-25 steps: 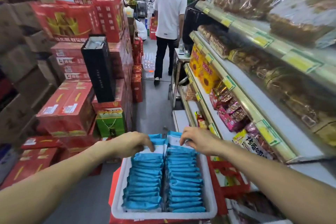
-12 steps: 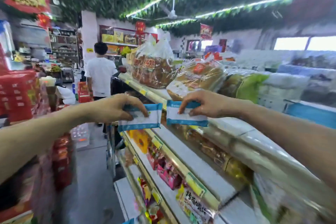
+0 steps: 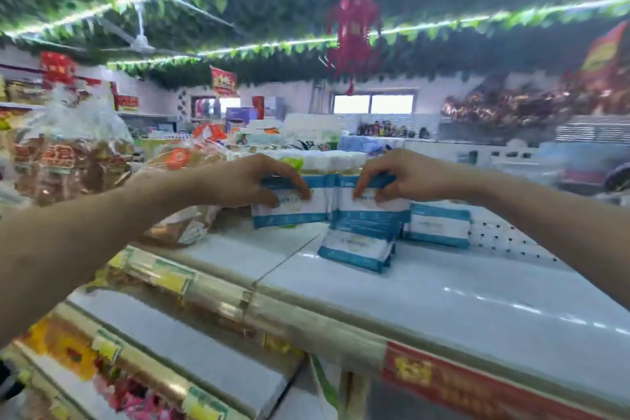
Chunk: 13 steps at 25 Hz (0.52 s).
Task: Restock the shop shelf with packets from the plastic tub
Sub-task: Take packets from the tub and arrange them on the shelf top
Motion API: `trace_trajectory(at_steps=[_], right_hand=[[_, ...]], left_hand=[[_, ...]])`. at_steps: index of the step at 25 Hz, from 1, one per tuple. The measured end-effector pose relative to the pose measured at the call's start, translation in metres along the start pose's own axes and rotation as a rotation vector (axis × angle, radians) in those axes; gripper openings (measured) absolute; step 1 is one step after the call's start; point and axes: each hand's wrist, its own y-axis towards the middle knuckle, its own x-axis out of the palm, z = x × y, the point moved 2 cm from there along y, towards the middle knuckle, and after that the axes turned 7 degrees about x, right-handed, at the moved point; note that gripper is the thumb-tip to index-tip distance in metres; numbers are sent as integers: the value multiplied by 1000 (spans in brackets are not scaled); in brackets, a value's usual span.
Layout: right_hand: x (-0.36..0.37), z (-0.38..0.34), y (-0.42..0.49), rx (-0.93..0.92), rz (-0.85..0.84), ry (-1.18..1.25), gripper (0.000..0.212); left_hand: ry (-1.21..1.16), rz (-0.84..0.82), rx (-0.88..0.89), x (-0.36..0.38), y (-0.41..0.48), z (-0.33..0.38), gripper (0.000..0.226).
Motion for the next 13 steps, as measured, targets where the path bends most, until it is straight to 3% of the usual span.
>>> trace_trajectory(at_steps=[5,13], right_hand=[[-30,73,-52,216,76,-14,40],[24,152,-56,386,-20,-136,39]], left_hand=[[-44,-9,139,35,89,23,53],[-144,-33,170,50,134,20,53]])
